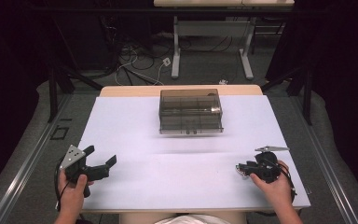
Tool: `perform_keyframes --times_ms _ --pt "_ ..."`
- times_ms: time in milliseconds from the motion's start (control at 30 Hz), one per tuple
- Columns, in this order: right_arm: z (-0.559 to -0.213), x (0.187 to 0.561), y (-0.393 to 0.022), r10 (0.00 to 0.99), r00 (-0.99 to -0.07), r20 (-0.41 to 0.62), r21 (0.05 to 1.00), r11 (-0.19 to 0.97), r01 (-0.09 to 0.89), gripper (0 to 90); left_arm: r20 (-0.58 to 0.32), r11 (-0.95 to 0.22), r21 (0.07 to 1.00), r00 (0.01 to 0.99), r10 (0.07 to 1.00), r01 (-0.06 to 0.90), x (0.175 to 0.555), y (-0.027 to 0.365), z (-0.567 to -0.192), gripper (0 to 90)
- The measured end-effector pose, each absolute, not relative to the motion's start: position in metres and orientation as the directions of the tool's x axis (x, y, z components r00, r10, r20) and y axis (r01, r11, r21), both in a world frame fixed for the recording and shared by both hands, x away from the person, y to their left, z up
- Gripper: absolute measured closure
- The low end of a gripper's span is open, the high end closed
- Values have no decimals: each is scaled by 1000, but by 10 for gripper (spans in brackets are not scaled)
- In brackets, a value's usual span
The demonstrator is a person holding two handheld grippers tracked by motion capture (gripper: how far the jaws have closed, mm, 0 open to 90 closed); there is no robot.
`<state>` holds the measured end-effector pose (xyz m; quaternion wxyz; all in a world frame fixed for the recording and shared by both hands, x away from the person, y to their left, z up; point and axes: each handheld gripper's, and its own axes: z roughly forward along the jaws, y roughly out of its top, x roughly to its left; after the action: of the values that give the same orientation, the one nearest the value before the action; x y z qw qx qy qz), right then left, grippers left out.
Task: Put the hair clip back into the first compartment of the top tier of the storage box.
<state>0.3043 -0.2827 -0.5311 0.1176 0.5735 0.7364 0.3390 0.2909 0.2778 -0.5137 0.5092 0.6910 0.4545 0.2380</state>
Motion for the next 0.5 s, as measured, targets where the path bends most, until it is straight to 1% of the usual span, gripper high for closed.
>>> perform_keyframes --times_ms 333,500 --pt "-536 307 -284 921 -301 247 599 99 795 664 -132 -71 920 474 870 386 291 278 -514 12" --pt "-538 308 -283 921 -304 245 591 107 800 688 -132 -71 920 475 870 386 291 278 -514 12"
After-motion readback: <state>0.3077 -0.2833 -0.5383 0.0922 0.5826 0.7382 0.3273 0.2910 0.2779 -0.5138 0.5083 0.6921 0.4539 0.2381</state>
